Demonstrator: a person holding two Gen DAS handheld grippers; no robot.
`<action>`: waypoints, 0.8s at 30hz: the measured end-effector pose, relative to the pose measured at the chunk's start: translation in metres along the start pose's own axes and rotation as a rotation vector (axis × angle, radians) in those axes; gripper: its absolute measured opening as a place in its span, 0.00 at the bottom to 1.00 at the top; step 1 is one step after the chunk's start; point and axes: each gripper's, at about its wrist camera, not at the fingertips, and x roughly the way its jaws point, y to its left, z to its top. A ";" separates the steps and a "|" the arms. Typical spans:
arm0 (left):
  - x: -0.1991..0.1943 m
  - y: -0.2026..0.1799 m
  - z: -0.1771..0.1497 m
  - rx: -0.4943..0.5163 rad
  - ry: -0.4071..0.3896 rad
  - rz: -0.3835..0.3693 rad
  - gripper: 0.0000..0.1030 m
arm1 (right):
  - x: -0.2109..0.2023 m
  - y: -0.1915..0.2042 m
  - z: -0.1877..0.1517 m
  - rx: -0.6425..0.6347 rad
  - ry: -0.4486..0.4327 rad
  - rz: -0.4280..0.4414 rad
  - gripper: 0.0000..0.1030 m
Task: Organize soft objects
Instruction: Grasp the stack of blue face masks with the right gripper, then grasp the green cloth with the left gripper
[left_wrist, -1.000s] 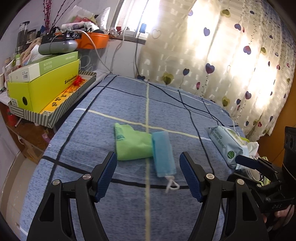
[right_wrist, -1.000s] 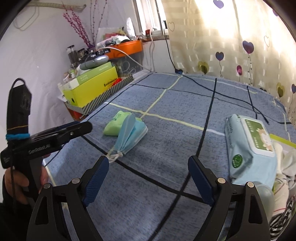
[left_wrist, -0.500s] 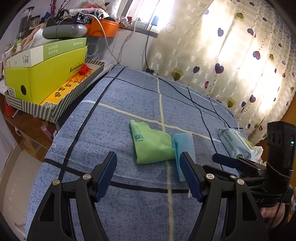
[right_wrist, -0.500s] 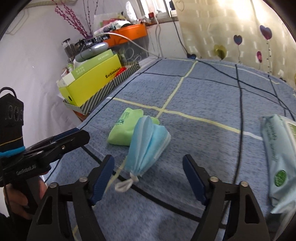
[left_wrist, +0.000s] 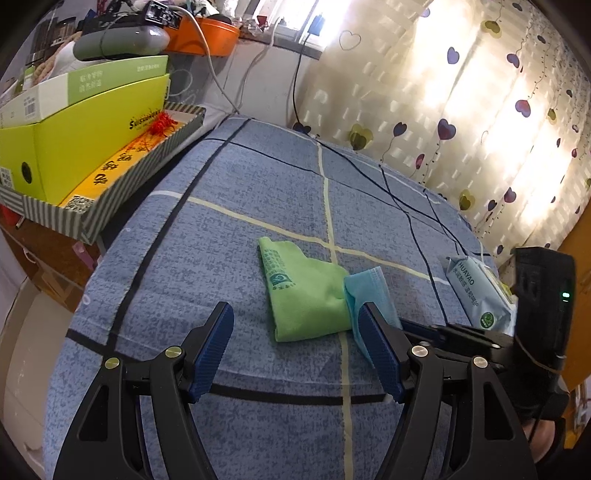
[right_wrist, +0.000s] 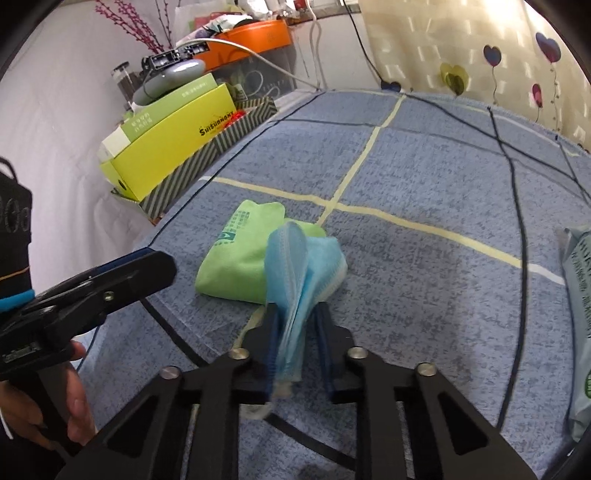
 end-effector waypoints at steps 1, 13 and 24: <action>0.003 -0.002 0.001 0.002 0.007 -0.004 0.68 | -0.004 -0.001 0.000 -0.004 -0.008 -0.008 0.13; 0.047 -0.029 0.003 0.064 0.115 0.031 0.68 | -0.044 -0.028 -0.016 0.063 -0.082 -0.045 0.13; 0.060 -0.047 0.002 0.179 0.137 0.146 0.46 | -0.054 -0.036 -0.021 0.084 -0.110 -0.031 0.13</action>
